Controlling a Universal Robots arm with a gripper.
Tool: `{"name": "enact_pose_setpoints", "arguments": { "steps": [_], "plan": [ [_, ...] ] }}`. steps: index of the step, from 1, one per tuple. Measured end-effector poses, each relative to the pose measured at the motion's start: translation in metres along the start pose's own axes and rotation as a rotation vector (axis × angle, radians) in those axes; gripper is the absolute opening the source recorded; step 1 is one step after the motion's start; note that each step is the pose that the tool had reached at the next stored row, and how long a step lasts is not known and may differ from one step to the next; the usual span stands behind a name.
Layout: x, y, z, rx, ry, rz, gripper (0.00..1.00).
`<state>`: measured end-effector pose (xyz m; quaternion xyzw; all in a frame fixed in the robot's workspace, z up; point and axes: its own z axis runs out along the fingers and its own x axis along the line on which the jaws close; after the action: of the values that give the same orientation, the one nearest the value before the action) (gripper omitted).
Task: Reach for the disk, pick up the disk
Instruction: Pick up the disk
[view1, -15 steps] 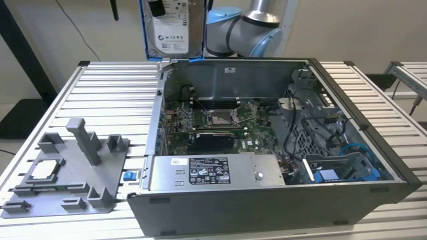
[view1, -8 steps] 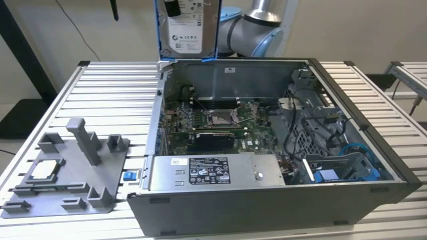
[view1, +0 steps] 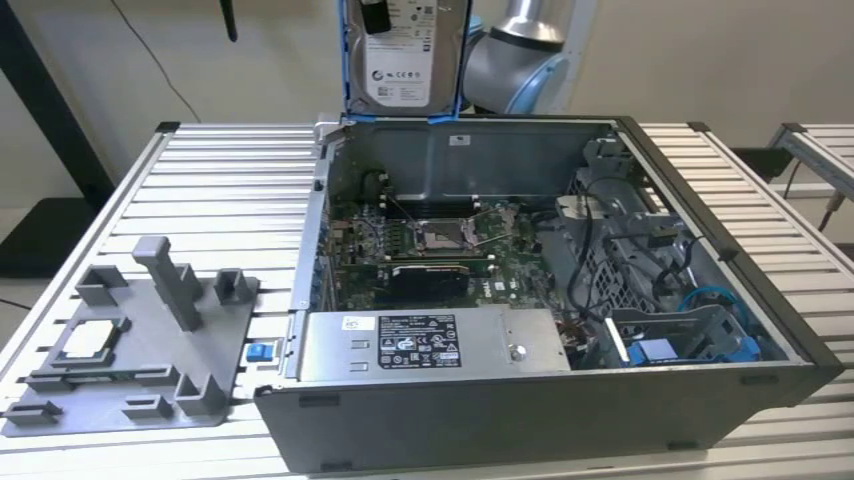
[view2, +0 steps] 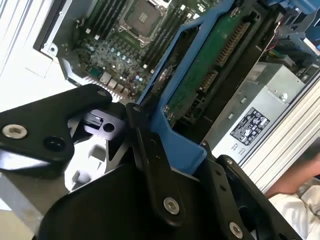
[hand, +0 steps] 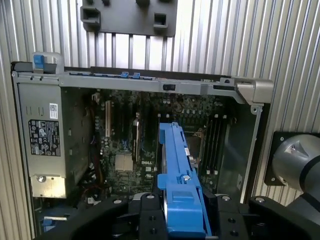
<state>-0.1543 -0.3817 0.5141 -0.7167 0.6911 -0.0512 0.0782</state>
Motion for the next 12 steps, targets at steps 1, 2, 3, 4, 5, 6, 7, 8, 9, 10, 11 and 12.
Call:
{"name": "enact_pose_setpoints", "arguments": {
  "steps": [1, 2, 3, 4, 5, 6, 7, 8, 9, 10, 11, 12],
  "plan": [
    [0.0001, -0.0029, 0.0005, -0.0001, 0.0001, 0.000, 0.00],
    [0.0002, -0.0059, 0.0011, 0.0000, 0.0000, 0.000, 0.00],
    [0.0003, -0.0088, 0.0016, -0.0001, 0.0001, 0.000, 0.00],
    [0.0005, -0.0117, 0.0021, -0.0001, 0.0001, 0.000, 0.00],
    [0.0006, -0.0147, 0.0027, -0.0001, 0.0001, 0.000, 0.00],
    [0.0007, -0.0175, 0.0032, -0.0001, 0.0001, 0.000, 0.00],
    [0.0008, -0.0204, 0.0038, -0.0001, 0.0001, 0.000, 0.00],
    [0.0009, -0.0232, 0.0043, -0.0001, 0.0001, 0.000, 0.00],
    [0.0010, -0.0260, 0.0048, -0.0001, 0.0000, 0.000, 0.00],
    [0.0012, -0.0289, 0.0053, -0.0001, 0.0001, 0.000, 0.00],
    [0.0013, -0.0317, 0.0058, -0.0001, 0.0000, 0.000, 0.00],
    [0.0014, -0.0342, 0.0063, -0.0001, 0.0001, 0.000, 0.00]
  ]
}}
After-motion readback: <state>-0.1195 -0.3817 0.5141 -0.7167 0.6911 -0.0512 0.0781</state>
